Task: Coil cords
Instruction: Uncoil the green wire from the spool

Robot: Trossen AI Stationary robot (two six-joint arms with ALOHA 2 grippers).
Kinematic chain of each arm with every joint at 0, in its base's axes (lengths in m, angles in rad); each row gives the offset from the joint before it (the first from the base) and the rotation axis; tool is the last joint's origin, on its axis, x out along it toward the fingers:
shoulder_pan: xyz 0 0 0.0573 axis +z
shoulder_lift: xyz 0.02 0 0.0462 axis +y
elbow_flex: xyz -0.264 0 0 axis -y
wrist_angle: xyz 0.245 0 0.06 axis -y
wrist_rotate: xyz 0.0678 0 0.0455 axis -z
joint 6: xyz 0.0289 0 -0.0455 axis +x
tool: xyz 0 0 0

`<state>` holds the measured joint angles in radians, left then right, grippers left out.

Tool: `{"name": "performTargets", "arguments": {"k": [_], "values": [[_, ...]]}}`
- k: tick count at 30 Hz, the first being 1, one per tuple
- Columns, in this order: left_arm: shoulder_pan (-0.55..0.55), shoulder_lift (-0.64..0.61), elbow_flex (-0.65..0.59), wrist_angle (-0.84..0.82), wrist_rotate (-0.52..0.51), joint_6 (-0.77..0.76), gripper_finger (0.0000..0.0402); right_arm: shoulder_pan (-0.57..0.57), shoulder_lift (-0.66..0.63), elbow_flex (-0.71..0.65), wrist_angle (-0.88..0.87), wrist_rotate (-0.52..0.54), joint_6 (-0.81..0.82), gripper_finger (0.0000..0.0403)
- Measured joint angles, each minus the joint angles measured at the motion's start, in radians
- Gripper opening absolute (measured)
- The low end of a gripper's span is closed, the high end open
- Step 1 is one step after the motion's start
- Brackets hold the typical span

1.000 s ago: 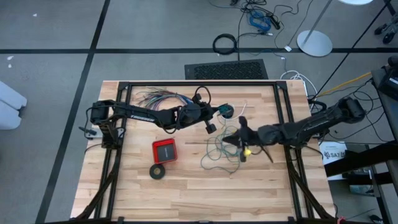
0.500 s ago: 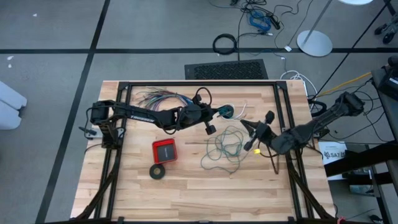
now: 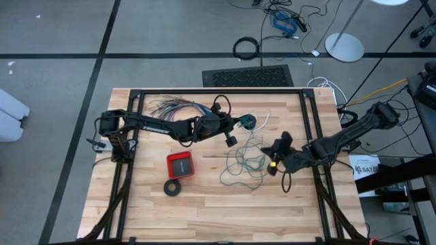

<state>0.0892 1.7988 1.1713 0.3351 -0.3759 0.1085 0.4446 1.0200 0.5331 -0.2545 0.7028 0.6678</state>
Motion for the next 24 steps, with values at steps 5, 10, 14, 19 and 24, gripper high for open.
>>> {"name": "performTargets", "arguments": {"k": [5, 10, 14, 19, 24], "values": [[0.000, 0.000, 0.000, 0.000, 0.001, -0.014, 0.0000, 0.000, 0.060, 0.000, 0.122, -0.143, -0.074, 0.0000], [0.000, 0.000, 0.000, -0.001, 0.001, -0.024, 0.0000, 0.003, 0.095, 0.000, 0.208, -0.208, -0.134, 0.0009], [0.000, 0.000, 0.000, -0.005, 0.001, -0.024, 0.0000, 0.015, 0.102, 0.000, 0.227, -0.240, -0.129, 0.0054], [0.000, 0.000, 0.000, -0.008, 0.002, -0.023, 0.0000, 0.041, 0.102, 0.000, 0.230, -0.275, -0.098, 0.0124], [0.000, 0.000, 0.000, -0.008, 0.005, -0.017, 0.0000, 0.064, 0.102, 0.000, 0.341, -0.290, -0.189, 0.0164]]}}
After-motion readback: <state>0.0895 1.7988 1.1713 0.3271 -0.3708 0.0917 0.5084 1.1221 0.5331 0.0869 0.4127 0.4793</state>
